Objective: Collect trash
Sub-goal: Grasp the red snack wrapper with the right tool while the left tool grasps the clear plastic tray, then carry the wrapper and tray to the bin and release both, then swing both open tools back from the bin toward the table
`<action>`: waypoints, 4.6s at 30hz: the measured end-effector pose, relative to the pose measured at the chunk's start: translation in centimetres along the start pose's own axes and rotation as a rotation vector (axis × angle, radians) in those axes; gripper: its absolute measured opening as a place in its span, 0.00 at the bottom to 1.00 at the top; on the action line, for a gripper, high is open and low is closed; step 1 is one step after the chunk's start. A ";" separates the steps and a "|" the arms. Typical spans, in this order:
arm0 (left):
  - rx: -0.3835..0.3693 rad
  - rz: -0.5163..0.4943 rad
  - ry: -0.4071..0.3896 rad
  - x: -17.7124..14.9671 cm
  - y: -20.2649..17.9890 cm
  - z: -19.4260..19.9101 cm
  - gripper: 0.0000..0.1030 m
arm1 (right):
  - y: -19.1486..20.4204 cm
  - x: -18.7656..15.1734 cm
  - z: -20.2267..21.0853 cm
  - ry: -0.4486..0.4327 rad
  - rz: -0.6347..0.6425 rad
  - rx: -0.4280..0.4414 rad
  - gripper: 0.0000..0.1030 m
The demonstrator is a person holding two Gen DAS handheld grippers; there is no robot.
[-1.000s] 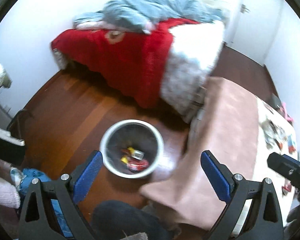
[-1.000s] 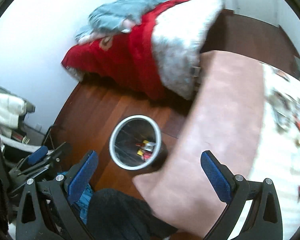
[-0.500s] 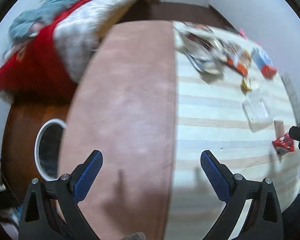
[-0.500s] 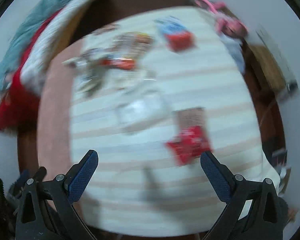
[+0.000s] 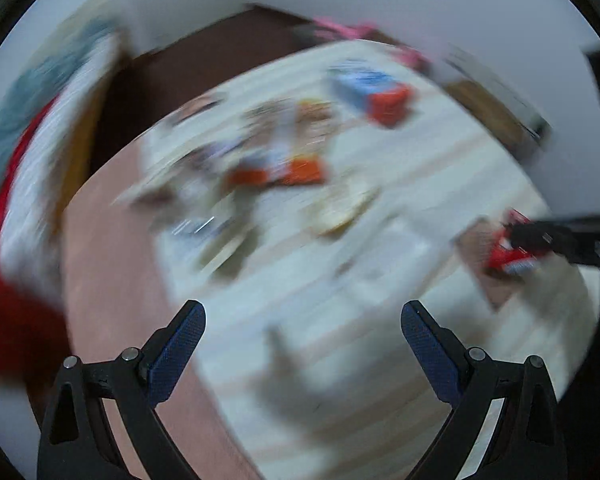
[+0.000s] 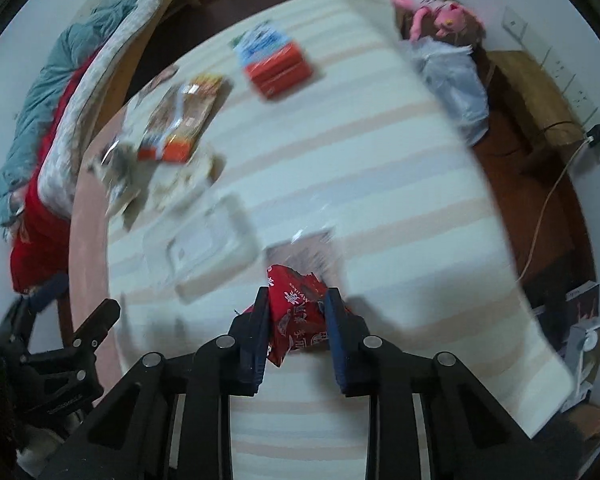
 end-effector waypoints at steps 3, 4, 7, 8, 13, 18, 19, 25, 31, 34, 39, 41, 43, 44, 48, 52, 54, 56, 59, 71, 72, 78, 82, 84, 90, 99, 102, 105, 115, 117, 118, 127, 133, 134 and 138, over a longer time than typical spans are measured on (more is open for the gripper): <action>-0.087 -0.111 0.031 2.2 -2.0 -1.7 0.97 | -1.4 1.6 0.2 -0.010 -0.034 -0.009 0.27; -0.109 -0.132 0.047 2.6 -2.4 -2.4 0.97 | -1.7 2.1 0.3 -0.010 -0.040 -0.013 0.27; -0.170 -0.187 0.092 3.1 -3.8 -4.2 0.96 | -2.6 2.7 0.5 -0.005 -0.051 -0.019 0.27; -0.174 -0.195 0.093 3.1 -4.1 -4.3 0.93 | -2.7 2.8 0.3 0.001 -0.051 -0.018 0.26; -0.193 -0.150 0.074 3.1 -4.9 -3.9 0.61 | -2.7 2.6 0.2 0.010 -0.043 -0.011 0.27; -0.180 0.079 0.074 1.4 -3.4 -3.2 0.60 | -2.2 1.9 0.0 0.022 -0.031 0.002 0.27; -0.176 0.153 0.084 0.5 -2.8 -3.1 0.60 | -2.0 1.7 -0.2 0.026 -0.024 0.000 0.27; -0.201 0.339 0.110 -2.0 -0.8 -4.2 0.60 | -1.5 1.4 -0.8 0.043 -0.010 -0.015 0.30; -0.147 0.354 0.059 -2.1 -0.7 -3.1 0.56 | -1.1 1.0 -0.9 0.036 0.029 -0.053 0.29; -0.091 0.371 0.027 -3.1 0.0 -1.0 0.56 | -0.7 0.6 -0.2 0.022 0.046 -0.044 0.22; -0.020 0.442 -0.046 -3.9 1.8 2.5 0.56 | 0.9 -0.4 2.0 -0.011 0.067 -0.004 0.20; 0.005 0.476 -0.078 -4.9 2.9 4.6 0.56 | 2.3 -1.1 3.0 -0.024 0.091 0.013 0.20; 0.025 0.505 -0.107 -5.9 4.1 6.3 0.56 | 3.9 -1.8 3.9 -0.034 0.120 0.032 0.19; 0.037 0.523 -0.122 -6.7 5.0 7.5 0.56 | 5.1 -2.3 4.5 -0.039 0.138 0.045 0.19; 0.092 0.581 -0.178 -9.7 8.7 11.9 0.56 | 10.0 -4.2 6.3 -0.048 0.206 0.109 0.19; 0.181 0.639 -0.223 -13.9 13.5 16.4 0.56 | 16.2 -6.7 7.7 -0.048 0.289 0.181 0.19; 0.225 0.678 -0.239 -16.6 16.2 18.6 0.56 | 20.4 -8.5 8.1 -0.040 0.344 0.222 0.19; 0.261 0.710 -0.242 -19.0 18.3 19.9 0.56 | 24.2 -10.3 8.3 -0.026 0.393 0.257 0.19; 0.308 0.777 -0.238 -23.7 21.8 21.4 0.56 | 30.1 -13.5 7.8 0.013 0.469 0.307 0.19; 0.214 1.120 -0.067 -43.5 29.6 14.1 0.56 | 47.7 -28.4 -5.8 0.250 0.708 0.279 0.19; 0.187 1.153 -0.055 -44.9 29.9 13.0 0.56 | 48.1 -29.1 -7.4 0.267 0.719 0.256 0.19; 0.003 1.309 0.003 -50.6 31.0 6.6 0.56 | 50.0 -32.7 -16.2 0.374 0.731 0.160 0.19; -0.026 1.360 0.060 -52.4 30.9 4.4 0.60 | 51.2 -33.9 -20.1 0.407 0.754 0.117 0.19; -0.030 1.385 0.074 -53.5 30.8 3.9 0.80 | 51.5 -33.7 -22.0 0.419 0.754 0.101 0.20; 0.026 1.407 0.130 -55.9 30.8 4.0 0.97 | 51.5 -34.3 -26.0 0.492 0.772 0.072 0.61; 0.215 1.356 0.139 -56.7 30.6 6.5 1.00 | 49.5 -34.0 -24.8 0.432 0.880 -0.022 1.00; 0.237 1.349 0.148 -56.6 30.1 6.9 1.00 | 48.8 -33.6 -23.9 0.371 0.936 -0.081 1.00; 0.240 1.351 0.149 -56.6 29.5 7.3 1.00 | 48.4 -33.3 -23.4 0.326 0.968 -0.117 1.00; 0.296 1.298 0.121 -54.8 27.9 10.6 1.00 | 47.9 -33.2 -19.2 0.267 0.964 -0.076 1.00; 0.313 1.287 0.107 -54.2 27.6 11.6 1.00 | 48.0 -33.2 -18.0 0.251 0.955 -0.060 1.00; 0.321 1.282 0.102 -54.1 27.5 12.1 1.00 | 48.0 -33.2 -17.5 0.244 0.951 -0.052 1.00; 0.403 1.218 0.014 -50.4 26.0 18.4 1.00 | 48.2 -31.9 -10.1 0.162 0.905 0.073 1.00; 0.477 1.177 -0.023 -46.7 24.9 22.9 1.00 | 47.4 -30.4 -4.2 0.118 0.843 0.191 1.00; 0.479 1.173 -0.027 -46.0 24.7 23.3 1.00 | 47.2 -30.1 -3.4 0.118 0.829 0.210 1.00; 0.500 1.113 -0.064 -42.1 24.2 24.4 1.00 | 45.9 -28.1 0.6 0.088 0.776 0.281 1.00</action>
Point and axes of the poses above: each gripper's, at about its wrist camera, not at the fingertips, and z roughly against the way its jaws point, y to its left, x to its top, the point moved 9 cm from there along -z, roughly the way its jaws point, and after that the axes turned 11 degrees about -z, right-handed, at the moved point
